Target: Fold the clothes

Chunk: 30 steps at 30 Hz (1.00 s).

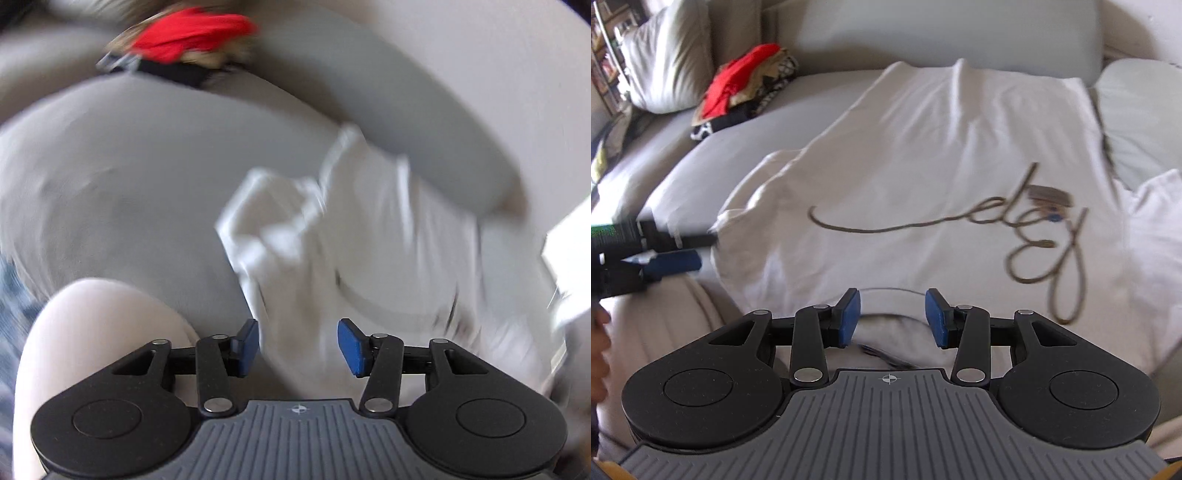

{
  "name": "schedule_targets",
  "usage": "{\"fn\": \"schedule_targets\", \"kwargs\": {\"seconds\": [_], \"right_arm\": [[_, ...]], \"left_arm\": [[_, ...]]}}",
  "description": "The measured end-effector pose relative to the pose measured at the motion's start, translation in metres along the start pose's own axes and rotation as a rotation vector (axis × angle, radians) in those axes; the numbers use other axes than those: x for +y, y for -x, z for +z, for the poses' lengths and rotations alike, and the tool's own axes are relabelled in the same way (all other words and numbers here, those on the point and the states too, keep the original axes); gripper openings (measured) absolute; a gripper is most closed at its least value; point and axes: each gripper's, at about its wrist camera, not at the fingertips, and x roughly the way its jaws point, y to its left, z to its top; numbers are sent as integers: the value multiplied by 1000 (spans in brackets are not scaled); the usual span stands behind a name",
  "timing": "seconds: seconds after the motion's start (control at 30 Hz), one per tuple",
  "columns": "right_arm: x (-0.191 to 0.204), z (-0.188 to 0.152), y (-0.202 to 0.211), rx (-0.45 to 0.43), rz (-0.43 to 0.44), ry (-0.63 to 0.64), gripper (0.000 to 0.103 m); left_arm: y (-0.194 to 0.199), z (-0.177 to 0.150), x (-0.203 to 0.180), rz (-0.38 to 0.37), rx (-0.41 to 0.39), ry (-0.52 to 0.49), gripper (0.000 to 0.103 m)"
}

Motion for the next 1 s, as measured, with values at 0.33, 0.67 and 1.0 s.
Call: {"fn": "schedule_targets", "kwargs": {"seconds": [0.33,0.67,1.0], "right_arm": [[10,-1,-26,48,-20,-16,45],[2,0,-29,41,-11,-60,46],[0,-4,-30,24,-1,-58,47]], "left_arm": [[-48,76,63,36,114,316,47],[-94,65,73,-198,285,502,65],[-119,64,98,-339,133,803,48]]}}
